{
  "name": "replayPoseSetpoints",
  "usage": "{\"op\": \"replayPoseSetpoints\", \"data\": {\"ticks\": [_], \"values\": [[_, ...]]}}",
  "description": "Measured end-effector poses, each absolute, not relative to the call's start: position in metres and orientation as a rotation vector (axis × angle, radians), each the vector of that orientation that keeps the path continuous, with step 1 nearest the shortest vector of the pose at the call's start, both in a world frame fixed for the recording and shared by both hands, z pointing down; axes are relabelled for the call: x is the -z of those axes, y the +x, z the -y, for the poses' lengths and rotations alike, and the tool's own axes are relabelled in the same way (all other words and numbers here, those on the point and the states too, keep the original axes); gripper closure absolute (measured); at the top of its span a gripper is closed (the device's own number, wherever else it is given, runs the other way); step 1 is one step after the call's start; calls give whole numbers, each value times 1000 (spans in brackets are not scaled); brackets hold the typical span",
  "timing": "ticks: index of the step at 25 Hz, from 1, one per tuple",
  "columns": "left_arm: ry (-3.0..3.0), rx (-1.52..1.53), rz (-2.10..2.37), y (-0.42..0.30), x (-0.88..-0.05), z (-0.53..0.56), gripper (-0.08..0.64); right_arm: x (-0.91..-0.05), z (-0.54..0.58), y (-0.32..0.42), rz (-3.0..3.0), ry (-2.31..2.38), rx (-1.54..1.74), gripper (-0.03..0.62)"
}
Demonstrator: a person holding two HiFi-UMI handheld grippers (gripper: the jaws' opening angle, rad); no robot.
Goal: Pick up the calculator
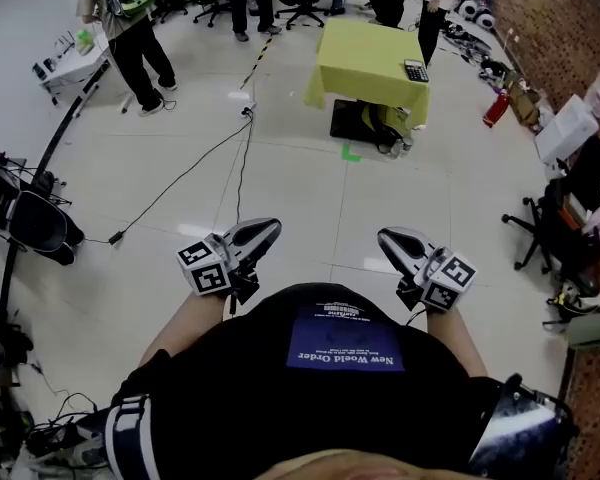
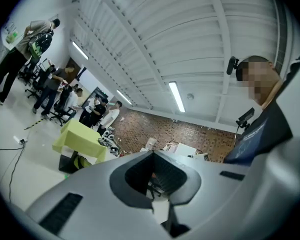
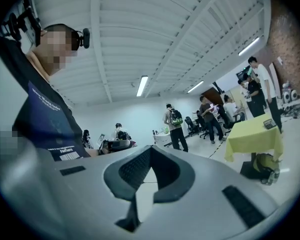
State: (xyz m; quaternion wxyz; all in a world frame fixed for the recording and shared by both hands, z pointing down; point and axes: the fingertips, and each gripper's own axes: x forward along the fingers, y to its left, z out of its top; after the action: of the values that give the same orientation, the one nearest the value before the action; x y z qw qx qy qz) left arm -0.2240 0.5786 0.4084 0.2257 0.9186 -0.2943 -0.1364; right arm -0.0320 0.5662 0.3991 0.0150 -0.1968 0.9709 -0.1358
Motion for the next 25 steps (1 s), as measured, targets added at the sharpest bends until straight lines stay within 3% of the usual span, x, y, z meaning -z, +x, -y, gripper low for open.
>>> {"op": "replayPoseSetpoints", "data": {"ticks": [6, 15, 25], "values": [[2561, 350, 767, -145, -391, -536, 554, -391, -518, 35, -2987, -618, 404, 604], [2550, 322, 666, -117, -398, -472, 554, -402, -465, 57, -2963, -705, 431, 604], [2594, 353, 475, -188, -397, -344, 554, -384, -359, -13, -2927, -907, 345, 604]]}}
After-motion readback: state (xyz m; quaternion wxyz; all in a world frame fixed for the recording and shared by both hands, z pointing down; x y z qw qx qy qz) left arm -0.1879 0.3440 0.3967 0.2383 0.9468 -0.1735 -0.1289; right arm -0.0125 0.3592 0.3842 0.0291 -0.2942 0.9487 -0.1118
